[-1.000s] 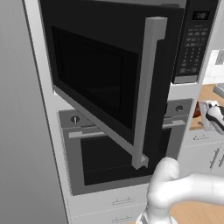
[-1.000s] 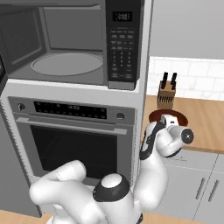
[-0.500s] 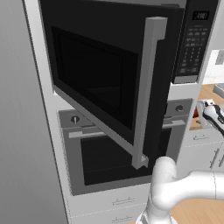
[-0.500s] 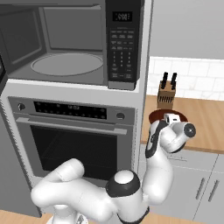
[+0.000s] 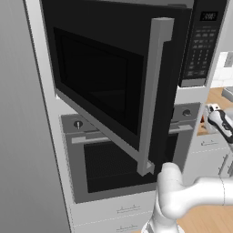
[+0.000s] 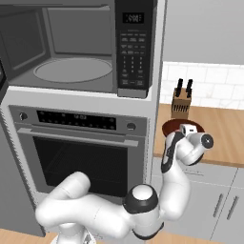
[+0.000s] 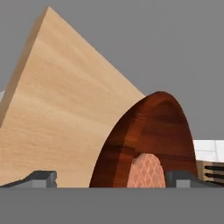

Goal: Open the microwave, place the bowl with waffle inside the microwave, then close the microwave door and turn it on.

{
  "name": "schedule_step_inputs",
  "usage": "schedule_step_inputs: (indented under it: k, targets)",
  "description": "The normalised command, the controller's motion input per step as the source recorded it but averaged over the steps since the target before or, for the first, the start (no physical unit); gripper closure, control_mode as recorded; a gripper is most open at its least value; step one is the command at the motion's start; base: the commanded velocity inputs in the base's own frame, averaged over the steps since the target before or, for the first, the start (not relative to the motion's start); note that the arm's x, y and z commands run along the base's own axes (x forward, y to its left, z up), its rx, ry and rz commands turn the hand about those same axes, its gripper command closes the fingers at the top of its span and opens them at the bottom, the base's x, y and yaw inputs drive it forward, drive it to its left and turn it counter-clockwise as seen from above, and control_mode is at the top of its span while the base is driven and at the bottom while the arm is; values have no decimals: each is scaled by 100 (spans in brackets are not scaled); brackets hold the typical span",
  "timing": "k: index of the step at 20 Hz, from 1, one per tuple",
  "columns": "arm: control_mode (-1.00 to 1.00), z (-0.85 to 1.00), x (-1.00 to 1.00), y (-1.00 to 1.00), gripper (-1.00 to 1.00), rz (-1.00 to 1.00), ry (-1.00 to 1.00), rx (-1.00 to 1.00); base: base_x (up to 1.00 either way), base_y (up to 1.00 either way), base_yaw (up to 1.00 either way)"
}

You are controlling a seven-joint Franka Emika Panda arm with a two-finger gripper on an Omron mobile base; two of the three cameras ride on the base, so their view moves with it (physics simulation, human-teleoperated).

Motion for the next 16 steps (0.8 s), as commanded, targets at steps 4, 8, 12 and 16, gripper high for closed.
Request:
schedule_step_inputs:
  k: [4, 8, 12, 16]
  targets:
    - [-100, -22, 27, -1, 100, 0, 2, 0, 0, 0, 0]
    - [-100, -14, 12, -1, 100, 0, 5, 0, 0, 0, 0]
    - [-100, 0, -2, -8, 100, 0, 2, 0, 0, 0, 0]
    - [-100, 0, -21, -7, 100, 0, 0, 0, 0, 0, 0]
